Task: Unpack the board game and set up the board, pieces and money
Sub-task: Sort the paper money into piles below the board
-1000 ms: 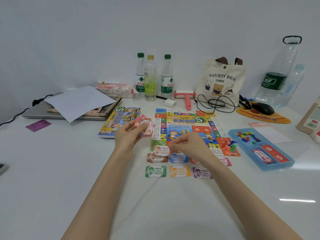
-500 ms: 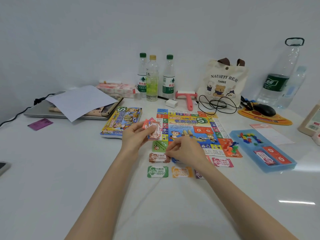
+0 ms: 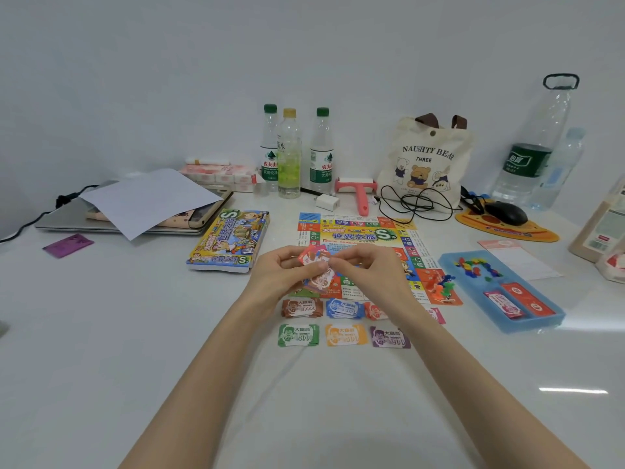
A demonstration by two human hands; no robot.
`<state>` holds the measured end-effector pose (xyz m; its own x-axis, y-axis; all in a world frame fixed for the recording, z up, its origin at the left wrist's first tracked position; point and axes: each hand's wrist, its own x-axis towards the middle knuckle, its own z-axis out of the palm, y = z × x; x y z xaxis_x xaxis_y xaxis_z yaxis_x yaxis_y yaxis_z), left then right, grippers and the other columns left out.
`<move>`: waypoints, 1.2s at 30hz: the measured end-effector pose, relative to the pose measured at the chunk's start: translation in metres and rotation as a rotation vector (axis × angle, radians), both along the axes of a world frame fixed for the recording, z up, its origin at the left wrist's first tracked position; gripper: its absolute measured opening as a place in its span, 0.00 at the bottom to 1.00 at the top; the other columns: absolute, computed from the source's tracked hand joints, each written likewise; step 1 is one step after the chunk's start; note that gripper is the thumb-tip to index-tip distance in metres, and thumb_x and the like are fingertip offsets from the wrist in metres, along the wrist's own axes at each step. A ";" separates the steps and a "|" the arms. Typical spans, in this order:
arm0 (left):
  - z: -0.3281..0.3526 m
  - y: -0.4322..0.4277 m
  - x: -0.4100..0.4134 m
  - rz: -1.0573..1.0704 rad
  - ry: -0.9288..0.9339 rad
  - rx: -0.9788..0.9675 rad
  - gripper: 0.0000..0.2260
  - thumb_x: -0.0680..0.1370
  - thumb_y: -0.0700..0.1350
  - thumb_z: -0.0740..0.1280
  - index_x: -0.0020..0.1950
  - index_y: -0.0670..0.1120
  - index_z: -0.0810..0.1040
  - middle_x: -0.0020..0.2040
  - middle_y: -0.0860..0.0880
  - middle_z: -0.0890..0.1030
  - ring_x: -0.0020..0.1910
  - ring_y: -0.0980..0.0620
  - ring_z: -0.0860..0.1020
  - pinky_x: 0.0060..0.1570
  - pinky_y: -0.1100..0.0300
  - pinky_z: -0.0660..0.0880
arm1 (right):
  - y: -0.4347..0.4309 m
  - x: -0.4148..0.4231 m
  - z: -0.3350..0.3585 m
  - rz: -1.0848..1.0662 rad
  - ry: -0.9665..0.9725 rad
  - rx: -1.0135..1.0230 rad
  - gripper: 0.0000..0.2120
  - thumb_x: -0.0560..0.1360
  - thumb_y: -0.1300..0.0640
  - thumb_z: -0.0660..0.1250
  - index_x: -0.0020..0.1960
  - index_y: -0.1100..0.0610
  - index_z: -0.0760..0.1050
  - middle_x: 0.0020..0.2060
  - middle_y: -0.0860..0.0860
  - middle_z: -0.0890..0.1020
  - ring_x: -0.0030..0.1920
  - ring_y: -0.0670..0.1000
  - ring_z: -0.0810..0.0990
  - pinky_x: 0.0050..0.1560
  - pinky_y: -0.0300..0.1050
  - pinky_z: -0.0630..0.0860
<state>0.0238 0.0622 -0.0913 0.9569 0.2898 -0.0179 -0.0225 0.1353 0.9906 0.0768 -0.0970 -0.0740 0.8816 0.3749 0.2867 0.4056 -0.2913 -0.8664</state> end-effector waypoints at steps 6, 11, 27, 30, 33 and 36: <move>0.004 -0.004 0.000 -0.032 0.012 -0.093 0.19 0.66 0.39 0.76 0.56 0.40 0.79 0.48 0.43 0.85 0.43 0.47 0.84 0.46 0.57 0.82 | -0.005 0.003 -0.005 -0.030 0.067 0.075 0.02 0.74 0.55 0.72 0.43 0.52 0.82 0.39 0.48 0.85 0.44 0.46 0.83 0.48 0.38 0.78; 0.005 -0.007 0.000 -0.044 0.024 -0.157 0.21 0.64 0.37 0.76 0.56 0.40 0.78 0.48 0.43 0.85 0.42 0.48 0.84 0.44 0.57 0.82 | -0.007 0.003 -0.007 -0.049 0.056 0.061 0.05 0.77 0.53 0.68 0.46 0.53 0.82 0.39 0.47 0.84 0.43 0.44 0.82 0.43 0.32 0.76; 0.003 -0.005 0.000 0.089 -0.032 -0.035 0.15 0.69 0.35 0.75 0.54 0.43 0.79 0.46 0.44 0.85 0.41 0.49 0.84 0.39 0.63 0.80 | -0.018 -0.002 -0.009 -0.007 0.123 -0.068 0.03 0.73 0.52 0.72 0.40 0.47 0.81 0.45 0.43 0.84 0.57 0.44 0.79 0.63 0.49 0.74; 0.002 -0.005 0.000 0.082 -0.033 0.008 0.17 0.68 0.35 0.76 0.55 0.42 0.79 0.46 0.42 0.85 0.41 0.47 0.84 0.37 0.62 0.80 | -0.019 -0.001 -0.008 -0.038 0.101 -0.006 0.02 0.72 0.53 0.73 0.42 0.49 0.81 0.38 0.44 0.84 0.43 0.41 0.82 0.52 0.43 0.78; 0.003 -0.004 0.000 0.061 -0.029 0.044 0.17 0.68 0.36 0.77 0.55 0.41 0.79 0.47 0.43 0.85 0.42 0.47 0.85 0.38 0.60 0.80 | -0.019 0.000 -0.009 -0.051 0.111 0.025 0.02 0.72 0.55 0.74 0.42 0.52 0.81 0.36 0.47 0.85 0.41 0.44 0.83 0.47 0.39 0.78; 0.004 -0.002 0.000 0.079 -0.047 0.030 0.14 0.69 0.36 0.75 0.52 0.43 0.79 0.46 0.45 0.85 0.41 0.50 0.84 0.38 0.62 0.80 | -0.020 0.001 -0.008 -0.009 0.194 0.068 0.02 0.72 0.56 0.74 0.43 0.54 0.82 0.37 0.48 0.85 0.40 0.43 0.84 0.45 0.35 0.76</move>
